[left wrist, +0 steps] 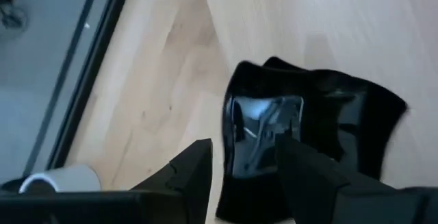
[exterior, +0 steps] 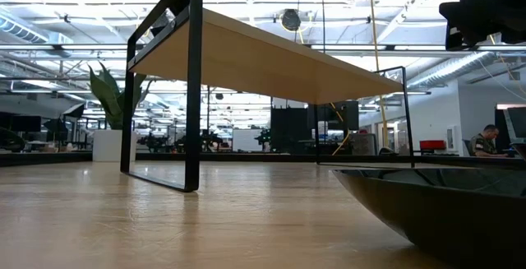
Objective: Pick & Place Mini shaped plates
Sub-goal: Stack the distorted square plate on top of the other distorted square plates on the shelf
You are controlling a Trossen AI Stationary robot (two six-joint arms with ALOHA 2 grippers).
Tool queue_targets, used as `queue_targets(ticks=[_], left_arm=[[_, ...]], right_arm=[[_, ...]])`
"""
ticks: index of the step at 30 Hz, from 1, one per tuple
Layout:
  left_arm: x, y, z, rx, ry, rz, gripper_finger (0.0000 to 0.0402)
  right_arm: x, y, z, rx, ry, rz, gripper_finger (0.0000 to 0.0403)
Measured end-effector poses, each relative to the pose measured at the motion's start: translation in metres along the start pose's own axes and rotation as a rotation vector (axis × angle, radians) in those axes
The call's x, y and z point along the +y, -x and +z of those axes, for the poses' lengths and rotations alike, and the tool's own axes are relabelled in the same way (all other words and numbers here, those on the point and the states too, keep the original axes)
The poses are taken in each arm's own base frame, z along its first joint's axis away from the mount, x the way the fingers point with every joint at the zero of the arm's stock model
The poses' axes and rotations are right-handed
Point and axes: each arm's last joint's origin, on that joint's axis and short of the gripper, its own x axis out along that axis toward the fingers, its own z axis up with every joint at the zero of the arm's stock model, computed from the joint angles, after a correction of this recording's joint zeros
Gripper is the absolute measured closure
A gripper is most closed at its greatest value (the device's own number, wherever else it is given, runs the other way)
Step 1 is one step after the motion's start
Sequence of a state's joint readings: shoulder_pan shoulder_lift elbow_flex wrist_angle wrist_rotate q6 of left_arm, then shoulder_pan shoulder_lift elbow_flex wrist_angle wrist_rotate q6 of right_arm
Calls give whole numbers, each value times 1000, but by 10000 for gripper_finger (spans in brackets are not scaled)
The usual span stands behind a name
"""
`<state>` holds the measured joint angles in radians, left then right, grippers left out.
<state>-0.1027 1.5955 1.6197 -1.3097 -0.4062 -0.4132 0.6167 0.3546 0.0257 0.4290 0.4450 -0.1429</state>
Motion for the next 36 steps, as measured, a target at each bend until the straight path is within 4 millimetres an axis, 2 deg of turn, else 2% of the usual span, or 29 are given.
queue_targets(ticks=[5, 15, 23, 27, 32, 36], left_arm=[[-5, -19, -8, 38, -57, 22, 238], [-15, -24, -6, 37, 0, -59, 238], [-25, -35, -4, 72, -58, -90, 238], [-20, -27, -5, 56, -44, -101, 238], [-12, -7, -7, -3, 15, -134, 238], [-19, 13, -2, -153, -5, -251, 238]], right_arm=[[0, 0, 0, 0, 0, 0, 291], [0, 0, 0, 0, -1, 0, 291], [0, 0, 0, 1, -3, 0, 291], [0, 0, 0, 0, -1, 0, 291], [0, 0, 0, -1, -1, -1, 291], [0, 0, 0, 0, -1, -2, 291]])
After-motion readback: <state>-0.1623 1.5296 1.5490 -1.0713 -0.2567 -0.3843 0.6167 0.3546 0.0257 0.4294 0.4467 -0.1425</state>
